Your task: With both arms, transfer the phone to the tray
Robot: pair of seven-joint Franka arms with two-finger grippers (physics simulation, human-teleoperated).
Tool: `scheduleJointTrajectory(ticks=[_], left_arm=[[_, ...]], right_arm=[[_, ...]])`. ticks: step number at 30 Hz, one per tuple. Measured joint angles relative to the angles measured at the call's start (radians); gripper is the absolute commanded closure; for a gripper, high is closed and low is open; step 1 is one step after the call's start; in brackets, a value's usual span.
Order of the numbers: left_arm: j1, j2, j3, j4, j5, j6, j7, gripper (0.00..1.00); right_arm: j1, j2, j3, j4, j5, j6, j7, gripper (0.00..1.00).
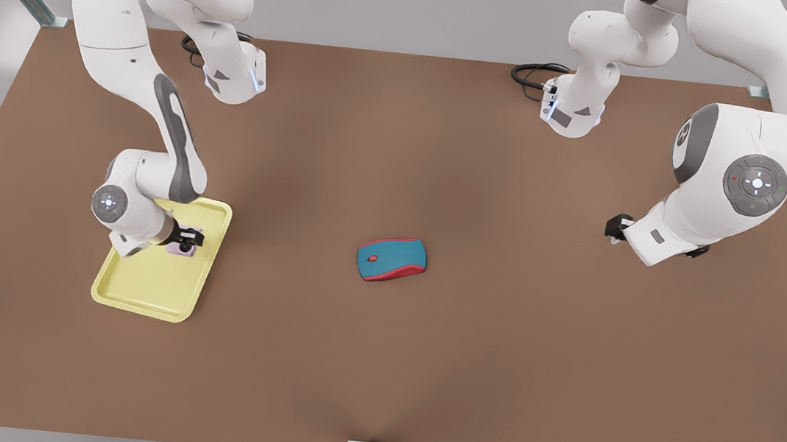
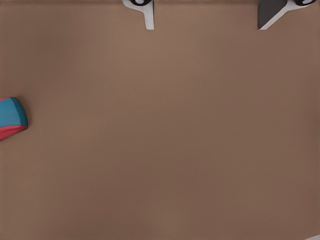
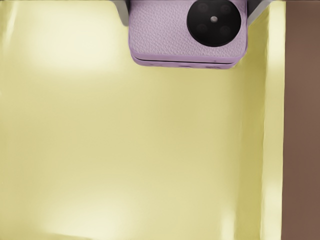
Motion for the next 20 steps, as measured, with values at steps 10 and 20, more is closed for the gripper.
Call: scheduleJointTrajectory(ticks=[10, 20], left_arm=[[0.0, -0.001, 0.0, 0.005, 0.001, -0.001, 0.001, 0.0], [-0.002, -0.001, -0.001, 0.01, 0.0, 0.0, -0.012, 0.0]], right_arm=[[0.045, -0.191, -0.008, 0.166, -0.006, -0.151, -0.158, 0.0], [0.025, -0.317, -0.047, 0.678, -0.077, -0.706, -0.134, 0.0]])
